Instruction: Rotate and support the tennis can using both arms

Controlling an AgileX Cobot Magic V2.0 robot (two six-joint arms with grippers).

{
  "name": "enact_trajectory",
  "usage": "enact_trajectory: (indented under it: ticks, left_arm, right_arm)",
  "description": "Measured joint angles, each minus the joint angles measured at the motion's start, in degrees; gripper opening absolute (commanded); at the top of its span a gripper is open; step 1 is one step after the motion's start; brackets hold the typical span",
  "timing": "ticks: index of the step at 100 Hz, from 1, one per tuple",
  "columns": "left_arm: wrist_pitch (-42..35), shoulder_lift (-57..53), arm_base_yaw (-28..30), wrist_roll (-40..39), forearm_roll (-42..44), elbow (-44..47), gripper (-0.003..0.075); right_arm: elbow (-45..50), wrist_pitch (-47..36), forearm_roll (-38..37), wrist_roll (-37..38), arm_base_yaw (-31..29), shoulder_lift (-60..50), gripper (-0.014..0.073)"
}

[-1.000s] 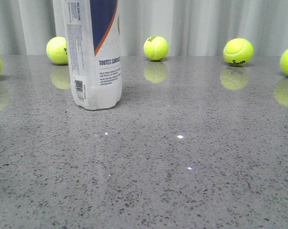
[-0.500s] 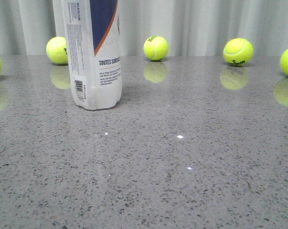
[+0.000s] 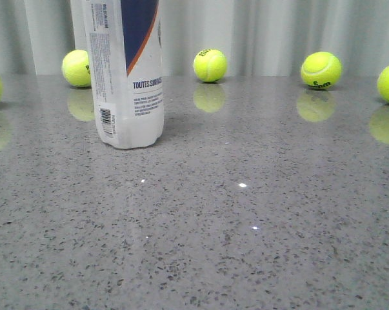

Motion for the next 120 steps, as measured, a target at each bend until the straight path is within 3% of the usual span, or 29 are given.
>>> enact_trajectory:
  ticks: [84,102,120]
  left_arm:
    - [0.6,0.0,0.1,-0.1,0.0,0.0,-0.0019]
    - [0.6,0.0,0.1,-0.1,0.0,0.0,-0.0019]
    - [0.6,0.0,0.1,-0.1,0.0,0.0,-0.0019]
  right_arm:
    - [0.0,-0.4,0.0,0.0,0.0,0.0,-0.0059]
    - [1.6,-7.3,-0.8,0.0,-1.9,-0.3,-0.0059]
    - [8.3,-19.9,-4.7,0.0,-11.5,-0.4,-0.0059]
